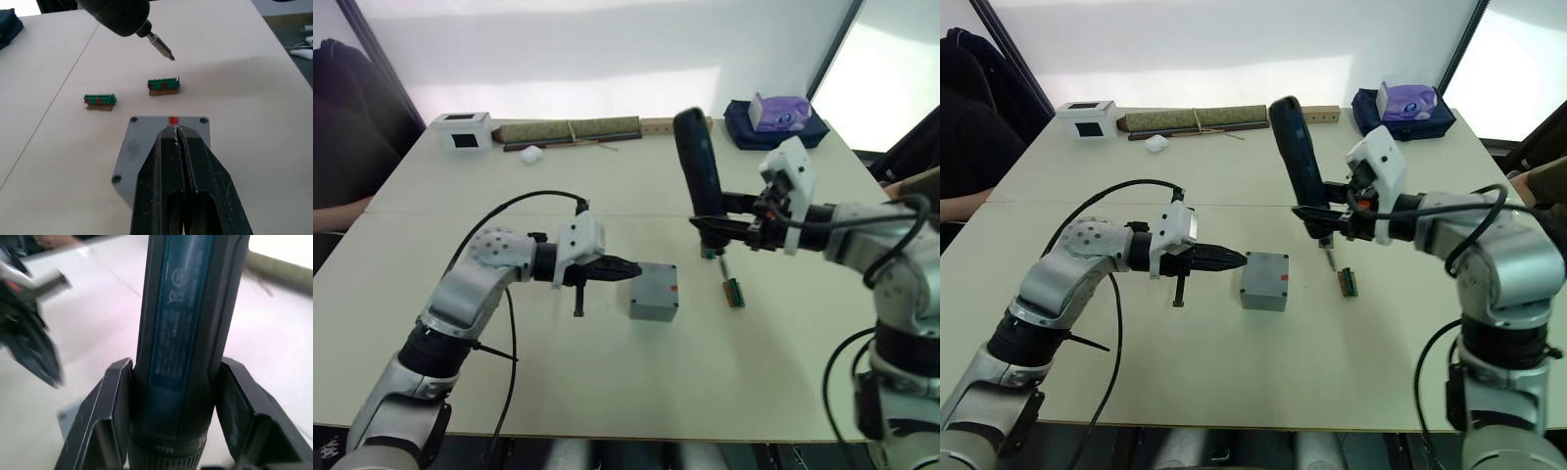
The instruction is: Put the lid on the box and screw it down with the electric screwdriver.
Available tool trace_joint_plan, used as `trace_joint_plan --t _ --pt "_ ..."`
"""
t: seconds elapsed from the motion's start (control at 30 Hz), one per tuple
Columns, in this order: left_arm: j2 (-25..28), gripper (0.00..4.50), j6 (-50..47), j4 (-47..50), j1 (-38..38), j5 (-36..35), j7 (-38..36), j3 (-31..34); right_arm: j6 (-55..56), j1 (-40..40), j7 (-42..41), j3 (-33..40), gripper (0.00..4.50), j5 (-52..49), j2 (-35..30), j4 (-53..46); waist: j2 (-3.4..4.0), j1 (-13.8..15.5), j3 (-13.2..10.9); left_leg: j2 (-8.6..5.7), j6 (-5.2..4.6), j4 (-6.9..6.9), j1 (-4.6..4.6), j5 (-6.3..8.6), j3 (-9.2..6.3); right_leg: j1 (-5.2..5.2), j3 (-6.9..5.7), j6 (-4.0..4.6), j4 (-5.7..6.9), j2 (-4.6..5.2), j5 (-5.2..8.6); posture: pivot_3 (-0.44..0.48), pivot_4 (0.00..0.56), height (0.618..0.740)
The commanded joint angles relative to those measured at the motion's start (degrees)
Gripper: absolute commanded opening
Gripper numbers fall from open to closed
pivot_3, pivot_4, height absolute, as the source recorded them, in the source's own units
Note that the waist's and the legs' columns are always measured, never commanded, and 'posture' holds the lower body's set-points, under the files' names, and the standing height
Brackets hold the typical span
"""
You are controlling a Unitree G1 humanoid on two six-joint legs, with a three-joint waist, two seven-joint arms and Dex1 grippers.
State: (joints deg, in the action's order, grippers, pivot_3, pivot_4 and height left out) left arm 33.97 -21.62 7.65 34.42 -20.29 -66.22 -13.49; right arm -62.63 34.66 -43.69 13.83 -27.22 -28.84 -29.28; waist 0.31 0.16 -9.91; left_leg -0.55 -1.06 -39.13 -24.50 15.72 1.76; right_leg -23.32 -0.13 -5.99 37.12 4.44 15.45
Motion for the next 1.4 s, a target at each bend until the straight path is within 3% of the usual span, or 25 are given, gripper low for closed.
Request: trace_joint_plan --t 0.03,0.13,0.43,0.7,1.4 --pt "-0.5 0.00 2.2 -3.2 1.5 1.1 -1.9 -0.7 8.4 -0.3 6.4 2.3 1.85 -1.6 6.1 -4.6 0.00 0.2 0.0 -0.04 -0.06 0.00 0.00 -0.03 0.01 0.00 0.01 -0.02 0.01 0.02 -0.01 0.000 0.150 0.740" --pt "-1.5 0.00 2.9 -5.4 2.2 2.2 -2.7 -1.8 17.2 -3.7 8.9 -0.5 1.85 0.2 10.4 -5.6 0.00 0.4 0.0 -0.04 -0.07 0.03 0.00 -0.04 0.00 -0.03 0.00 -0.01 0.00 0.00 0.00 0.000 0.150 0.740" --pt "-5.2 0.00 5.1 -12.4 3.5 6.1 -3.4 -4.6 30.9 -12.3 10.9 -9.9 1.85 4.4 12.1 -4.2 0.00 0.3 0.0 -0.03 -0.07 0.06 0.03 -0.05 0.01 -0.02 0.00 -0.01 0.03 -0.08 0.00 0.000 0.150 0.740" --pt "-8.1 0.00 8.6 -18.6 3.8 9.9 -3.5 -6.9 38.3 -16.2 16.0 -13.1 1.85 8.4 14.7 -2.4 0.00 0.2 0.0 -0.01 -0.07 0.04 0.07 -0.05 0.00 0.01 0.00 -0.02 0.05 -0.10 0.00 0.000 0.150 0.740" --pt "-9.6 0.00 10.3 -21.5 4.9 11.4 -3.8 -6.8 46.6 -20.8 17.9 -13.2 1.85 12.1 11.6 1.2 -0.01 0.3 0.0 -0.01 -0.07 0.02 0.20 -0.05 0.00 0.16 0.00 -0.02 0.04 -0.10 0.00 0.000 0.150 0.740"
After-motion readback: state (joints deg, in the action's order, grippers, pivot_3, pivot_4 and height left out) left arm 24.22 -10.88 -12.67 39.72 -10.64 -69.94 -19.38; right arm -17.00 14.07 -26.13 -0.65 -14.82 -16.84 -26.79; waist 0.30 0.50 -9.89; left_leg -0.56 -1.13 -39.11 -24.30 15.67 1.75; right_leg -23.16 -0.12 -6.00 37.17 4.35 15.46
